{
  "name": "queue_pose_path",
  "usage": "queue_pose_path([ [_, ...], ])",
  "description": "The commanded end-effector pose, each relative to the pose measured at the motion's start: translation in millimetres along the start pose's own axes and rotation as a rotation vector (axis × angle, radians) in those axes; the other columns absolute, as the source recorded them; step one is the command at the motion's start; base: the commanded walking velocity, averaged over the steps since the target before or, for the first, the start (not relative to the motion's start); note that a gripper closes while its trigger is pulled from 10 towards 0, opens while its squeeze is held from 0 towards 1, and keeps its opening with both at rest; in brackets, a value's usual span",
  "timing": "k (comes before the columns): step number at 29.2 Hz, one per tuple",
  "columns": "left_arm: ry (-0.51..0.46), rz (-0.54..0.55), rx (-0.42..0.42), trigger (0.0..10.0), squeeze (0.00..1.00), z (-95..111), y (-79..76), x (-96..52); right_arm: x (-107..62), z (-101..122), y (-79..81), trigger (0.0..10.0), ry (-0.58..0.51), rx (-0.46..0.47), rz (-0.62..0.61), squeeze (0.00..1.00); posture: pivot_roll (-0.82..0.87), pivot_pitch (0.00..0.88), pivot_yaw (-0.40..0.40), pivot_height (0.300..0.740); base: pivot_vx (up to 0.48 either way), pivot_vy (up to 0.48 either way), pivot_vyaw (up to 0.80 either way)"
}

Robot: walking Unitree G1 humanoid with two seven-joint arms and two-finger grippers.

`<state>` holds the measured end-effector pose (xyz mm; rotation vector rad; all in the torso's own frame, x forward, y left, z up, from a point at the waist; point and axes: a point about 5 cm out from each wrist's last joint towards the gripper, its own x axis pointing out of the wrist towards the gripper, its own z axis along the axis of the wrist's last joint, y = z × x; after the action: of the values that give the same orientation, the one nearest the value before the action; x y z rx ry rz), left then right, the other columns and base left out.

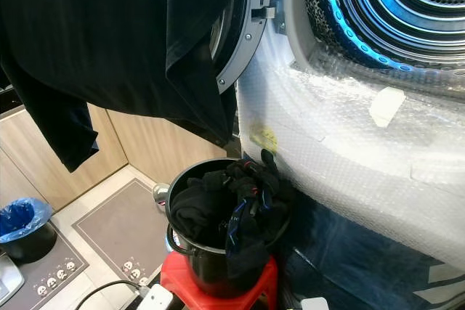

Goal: Clothes washing

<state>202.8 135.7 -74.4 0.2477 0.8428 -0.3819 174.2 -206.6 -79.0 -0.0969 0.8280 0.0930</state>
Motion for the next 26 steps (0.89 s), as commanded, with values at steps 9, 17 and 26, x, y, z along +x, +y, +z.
queue_pose_path([
  [9,0.083,-0.009,0.041,10.0,0.0,-18,-12.1,-2.2,-1.9,23,1.6,10.0,-0.146,-0.069,0.259,0.0,-0.15,0.008,0.082,0.74,0.0,0.0,0.0],
  [17,0.125,-0.02,0.084,10.0,0.0,-29,-9.9,-5.6,-22.7,32,-7.1,10.0,-0.189,-0.149,0.66,0.0,-0.17,0.017,0.092,0.74,0.0,0.0,0.0],
  [26,0.161,-0.038,0.116,10.0,0.0,-39,-12.9,-8.5,-79.6,65,16.0,10.0,-0.252,-0.251,1.139,0.0,-0.18,0.02,0.096,0.74,0.0,0.0,0.0],
])
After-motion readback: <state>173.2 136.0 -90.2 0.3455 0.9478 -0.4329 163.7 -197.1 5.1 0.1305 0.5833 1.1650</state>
